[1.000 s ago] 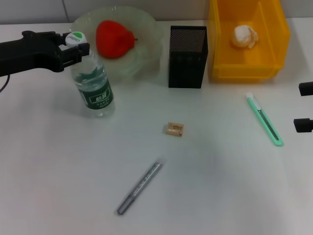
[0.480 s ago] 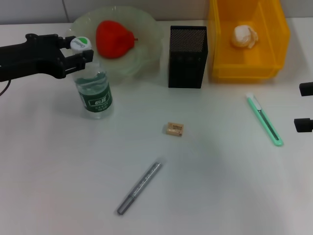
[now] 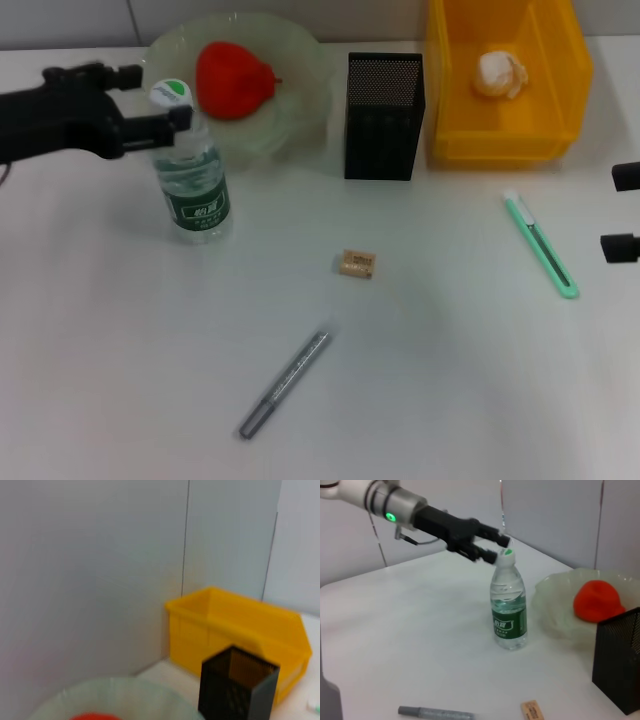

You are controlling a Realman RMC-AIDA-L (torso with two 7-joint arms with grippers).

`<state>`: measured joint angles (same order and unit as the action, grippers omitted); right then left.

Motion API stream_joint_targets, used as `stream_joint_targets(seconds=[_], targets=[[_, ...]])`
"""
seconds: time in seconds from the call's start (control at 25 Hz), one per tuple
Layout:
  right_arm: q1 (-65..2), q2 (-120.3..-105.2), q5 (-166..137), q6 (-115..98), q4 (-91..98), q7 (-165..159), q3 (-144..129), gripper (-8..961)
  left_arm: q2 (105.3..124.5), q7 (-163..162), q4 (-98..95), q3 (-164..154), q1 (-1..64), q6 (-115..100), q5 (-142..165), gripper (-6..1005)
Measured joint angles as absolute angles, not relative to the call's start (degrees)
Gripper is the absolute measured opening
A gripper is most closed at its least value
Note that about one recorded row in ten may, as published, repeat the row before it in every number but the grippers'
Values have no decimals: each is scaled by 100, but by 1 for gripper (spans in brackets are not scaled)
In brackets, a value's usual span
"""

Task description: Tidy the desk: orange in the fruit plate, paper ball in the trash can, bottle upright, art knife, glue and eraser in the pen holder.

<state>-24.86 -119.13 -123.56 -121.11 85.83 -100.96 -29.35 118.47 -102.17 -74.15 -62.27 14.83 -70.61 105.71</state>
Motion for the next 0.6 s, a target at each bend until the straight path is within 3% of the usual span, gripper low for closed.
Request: stream_joint_targets(seconds=[0.16, 0.36, 0.6], targets=[[-2528, -11904, -12382, -12044, 9032, -10784, -3269, 817, 11811, -9979, -7429, -5298, 1467, -7905, 10031, 815], [-2692, -11897, -12728, -11953, 9936, -12342, -4116, 817, 11788, -9303, -6946, -4012, 1502, -9311, 9656, 815], [-3294, -11882, -14396, -11912, 10343, -14175, -5410, 817, 11501, -7963, -5748, -3326, 1401, -10711, 9561, 815]])
